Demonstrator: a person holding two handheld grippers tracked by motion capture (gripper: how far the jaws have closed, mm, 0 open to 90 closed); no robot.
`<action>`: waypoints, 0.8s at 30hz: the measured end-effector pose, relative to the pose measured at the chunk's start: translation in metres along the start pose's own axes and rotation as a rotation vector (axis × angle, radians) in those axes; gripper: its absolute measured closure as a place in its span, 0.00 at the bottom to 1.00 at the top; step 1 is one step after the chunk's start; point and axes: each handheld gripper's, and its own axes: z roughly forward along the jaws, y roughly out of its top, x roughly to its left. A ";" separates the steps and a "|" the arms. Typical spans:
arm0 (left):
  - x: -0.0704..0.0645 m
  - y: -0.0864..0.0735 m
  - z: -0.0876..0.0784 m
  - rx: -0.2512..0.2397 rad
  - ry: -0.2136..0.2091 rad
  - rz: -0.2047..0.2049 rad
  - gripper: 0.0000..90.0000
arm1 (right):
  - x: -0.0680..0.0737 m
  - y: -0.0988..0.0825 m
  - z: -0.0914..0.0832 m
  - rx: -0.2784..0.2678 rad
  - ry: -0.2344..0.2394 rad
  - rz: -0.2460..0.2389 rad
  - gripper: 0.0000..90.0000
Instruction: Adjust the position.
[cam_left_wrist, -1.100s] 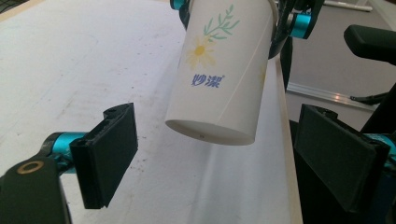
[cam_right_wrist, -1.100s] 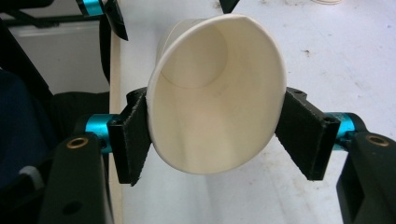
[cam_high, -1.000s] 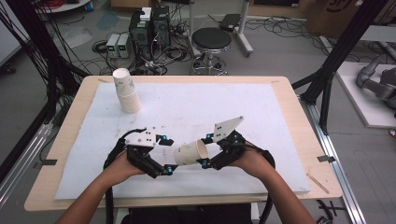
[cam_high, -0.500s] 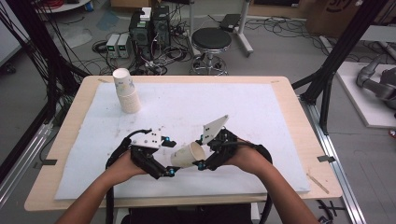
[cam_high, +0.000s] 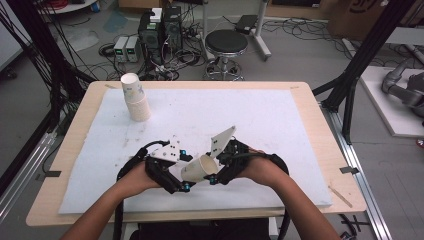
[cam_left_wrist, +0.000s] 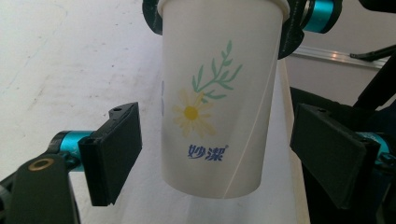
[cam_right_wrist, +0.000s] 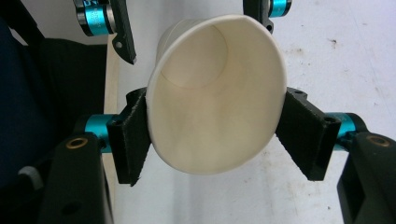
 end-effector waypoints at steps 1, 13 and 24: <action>0.000 0.000 0.001 0.007 -0.001 0.001 0.19 | 0.000 0.001 0.000 0.003 0.001 -0.002 0.35; 0.000 0.003 0.006 0.048 -0.031 0.007 0.27 | 0.001 0.010 0.005 0.059 0.009 -0.043 0.35; 0.001 0.003 0.010 0.043 -0.040 0.010 0.38 | 0.003 0.012 0.008 0.071 0.015 -0.054 0.35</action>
